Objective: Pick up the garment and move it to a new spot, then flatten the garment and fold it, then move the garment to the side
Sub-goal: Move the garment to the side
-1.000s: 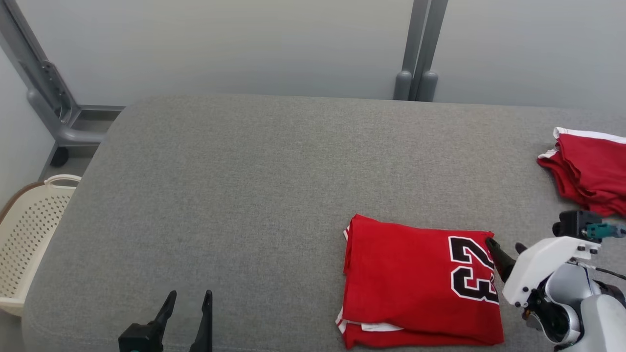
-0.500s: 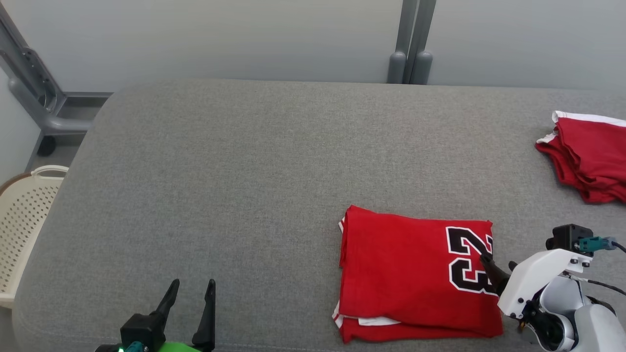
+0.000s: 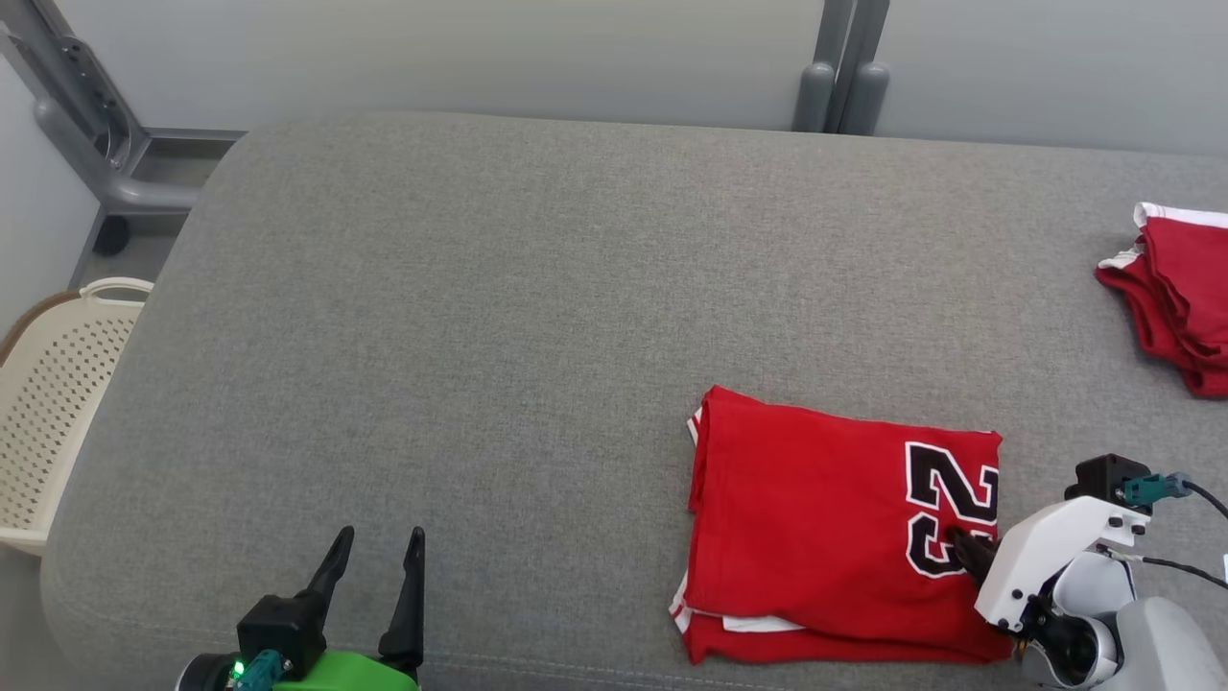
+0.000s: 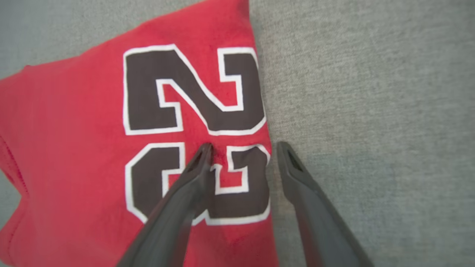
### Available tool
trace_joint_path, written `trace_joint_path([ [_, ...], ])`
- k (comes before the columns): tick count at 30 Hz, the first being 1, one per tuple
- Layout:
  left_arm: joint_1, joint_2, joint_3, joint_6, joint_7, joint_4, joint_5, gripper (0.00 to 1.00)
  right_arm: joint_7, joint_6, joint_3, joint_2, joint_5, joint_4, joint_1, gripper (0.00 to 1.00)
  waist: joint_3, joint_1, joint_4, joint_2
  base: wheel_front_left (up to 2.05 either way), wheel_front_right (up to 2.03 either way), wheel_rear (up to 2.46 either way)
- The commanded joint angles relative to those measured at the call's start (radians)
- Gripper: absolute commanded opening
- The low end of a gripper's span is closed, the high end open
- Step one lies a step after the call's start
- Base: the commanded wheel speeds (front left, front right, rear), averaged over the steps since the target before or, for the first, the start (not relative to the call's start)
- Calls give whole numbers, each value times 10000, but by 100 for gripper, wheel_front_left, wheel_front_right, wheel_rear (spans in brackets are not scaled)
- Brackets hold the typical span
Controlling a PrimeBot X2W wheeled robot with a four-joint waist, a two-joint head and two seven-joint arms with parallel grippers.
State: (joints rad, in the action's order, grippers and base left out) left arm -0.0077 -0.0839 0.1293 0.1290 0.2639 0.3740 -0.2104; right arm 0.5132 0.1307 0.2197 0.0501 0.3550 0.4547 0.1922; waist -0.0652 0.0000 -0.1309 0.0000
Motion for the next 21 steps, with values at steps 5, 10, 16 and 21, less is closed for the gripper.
trace_joint_path([
  [5, -205, -70, 18, 18, -2, 42, -66, 100, 4, -11, -19, -19, -47, 756, 187, 0, -86, 0, -127, 0, 0, 0, 0],
  [10, -179, -48, -89, 19, -2, 23, -5, 100, -307, -11, 12, -10, -262, 985, 487, 0, -61, 0, -116, 0, 0, 0, 0],
  [16, -233, 6, -47, 19, -2, -64, 54, 100, -554, -11, 20, 16, -671, 932, 779, 0, 16, 0, -70, 0, 0, 0, 0],
  [21, -318, 61, 70, 19, -2, -362, 130, 100, -319, -3, -358, 10, -1070, 694, 1478, 0, -21, 0, 46, 0, 0, 0, 0],
])
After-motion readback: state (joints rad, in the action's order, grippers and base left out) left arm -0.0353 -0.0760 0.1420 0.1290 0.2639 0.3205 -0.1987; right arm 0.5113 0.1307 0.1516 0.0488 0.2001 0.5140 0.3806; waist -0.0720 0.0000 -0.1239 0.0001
